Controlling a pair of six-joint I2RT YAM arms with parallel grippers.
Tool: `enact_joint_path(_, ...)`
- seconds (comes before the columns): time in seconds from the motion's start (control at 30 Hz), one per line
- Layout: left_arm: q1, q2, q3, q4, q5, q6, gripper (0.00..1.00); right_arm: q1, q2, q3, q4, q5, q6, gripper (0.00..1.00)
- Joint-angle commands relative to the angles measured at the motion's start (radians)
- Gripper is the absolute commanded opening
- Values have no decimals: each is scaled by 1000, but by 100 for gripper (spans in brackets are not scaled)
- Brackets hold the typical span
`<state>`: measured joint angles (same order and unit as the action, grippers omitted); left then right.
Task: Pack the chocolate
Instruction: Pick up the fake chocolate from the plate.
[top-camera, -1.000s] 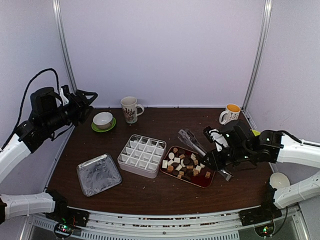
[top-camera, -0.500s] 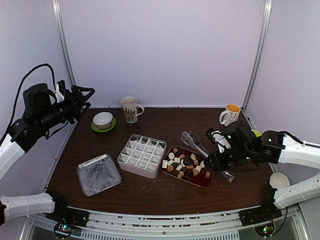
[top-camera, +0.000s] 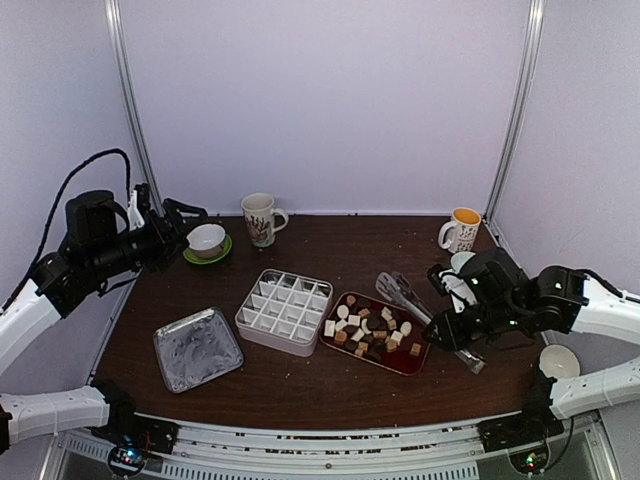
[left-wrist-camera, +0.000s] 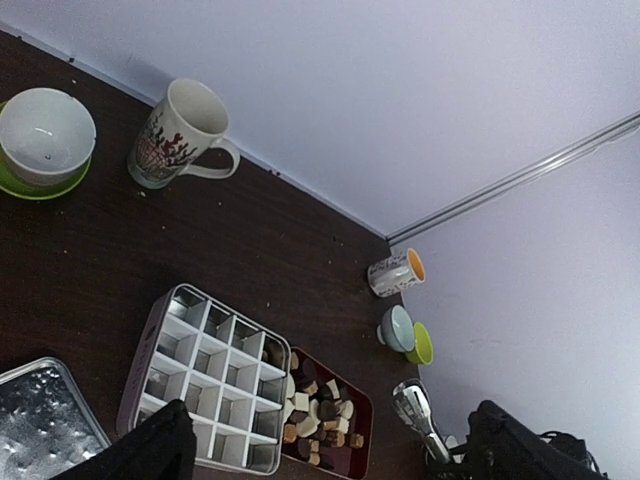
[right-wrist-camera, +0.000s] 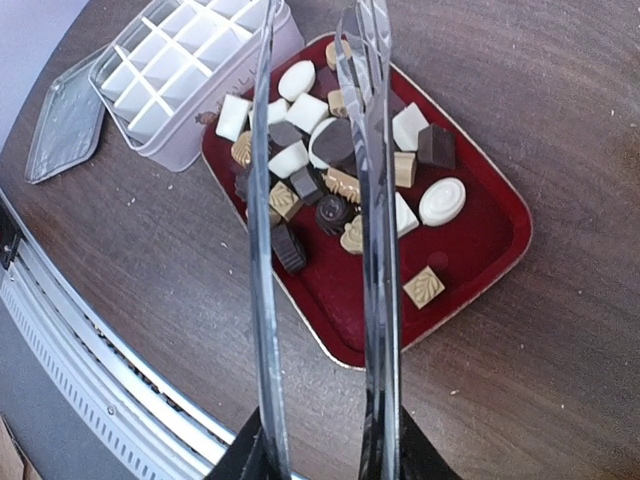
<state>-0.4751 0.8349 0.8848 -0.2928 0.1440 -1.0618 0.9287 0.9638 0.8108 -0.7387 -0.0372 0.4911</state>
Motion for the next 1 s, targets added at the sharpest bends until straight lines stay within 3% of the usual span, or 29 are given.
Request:
enact_joint_path(0.0,-4,-35,-45,0,86,157,98,-5,-22,-11,-100,-45,24,35)
enact_joint_path(0.17,-4,-44,-69,-39,149,287,98,-6,-15,1,-200,-100,30,36)
enact_joint_path(0.5,-4,43,-140,-35,175,405,98,-7,13,62,-395,-114,23,38)
enact_joint_path(0.97,-3,147,-133,-37,161,477,98,-5,125,127,-507,-52,-16,39)
